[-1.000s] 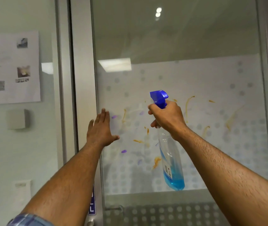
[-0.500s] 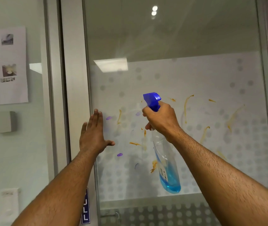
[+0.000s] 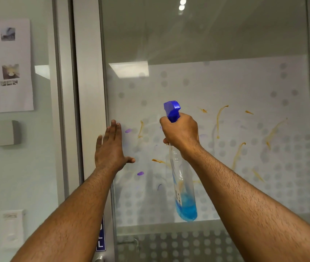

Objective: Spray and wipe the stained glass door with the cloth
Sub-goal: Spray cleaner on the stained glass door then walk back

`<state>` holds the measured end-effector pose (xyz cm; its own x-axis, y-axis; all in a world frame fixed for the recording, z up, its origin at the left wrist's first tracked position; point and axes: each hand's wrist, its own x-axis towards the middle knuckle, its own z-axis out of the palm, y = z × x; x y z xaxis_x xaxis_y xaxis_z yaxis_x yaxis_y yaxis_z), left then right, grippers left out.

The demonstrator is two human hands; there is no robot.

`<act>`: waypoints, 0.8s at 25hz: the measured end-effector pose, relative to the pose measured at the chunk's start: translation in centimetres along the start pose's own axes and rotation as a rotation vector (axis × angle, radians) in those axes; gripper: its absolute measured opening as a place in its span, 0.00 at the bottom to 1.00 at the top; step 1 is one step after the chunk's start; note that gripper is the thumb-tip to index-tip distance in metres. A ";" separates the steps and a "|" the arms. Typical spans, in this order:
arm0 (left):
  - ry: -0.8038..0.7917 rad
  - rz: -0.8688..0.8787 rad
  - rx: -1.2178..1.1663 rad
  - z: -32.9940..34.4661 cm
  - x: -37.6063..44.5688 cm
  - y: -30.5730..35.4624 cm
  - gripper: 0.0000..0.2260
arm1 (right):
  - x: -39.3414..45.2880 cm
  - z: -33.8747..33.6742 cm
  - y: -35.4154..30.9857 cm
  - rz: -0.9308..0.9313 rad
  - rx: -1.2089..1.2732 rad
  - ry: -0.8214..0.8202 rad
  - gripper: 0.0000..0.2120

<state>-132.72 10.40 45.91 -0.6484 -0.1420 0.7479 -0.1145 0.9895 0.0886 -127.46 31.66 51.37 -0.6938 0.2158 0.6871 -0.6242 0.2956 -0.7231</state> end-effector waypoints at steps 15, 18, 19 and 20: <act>0.046 0.001 -0.010 -0.2 0.1 0.0 0.62 | 4.5 -13.1 4.5 0.075 0.008 0.255 0.04; 0.046 -0.001 -0.016 -0.3 -0.1 0.1 0.62 | 5.5 -16.1 5.2 0.060 -0.077 0.346 0.05; 0.049 0.000 -0.018 -0.3 -0.1 0.1 0.62 | 5.8 -16.9 5.5 0.059 -0.103 0.358 0.05; 0.052 0.000 -0.023 -0.4 -0.2 0.2 0.62 | 6.0 -17.7 5.7 0.056 -0.126 0.361 0.05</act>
<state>-132.37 10.58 46.04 -0.6081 -0.1409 0.7812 -0.0969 0.9899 0.1031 -128.84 51.13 52.57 -0.5407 0.5420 0.6434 -0.5239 0.3814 -0.7616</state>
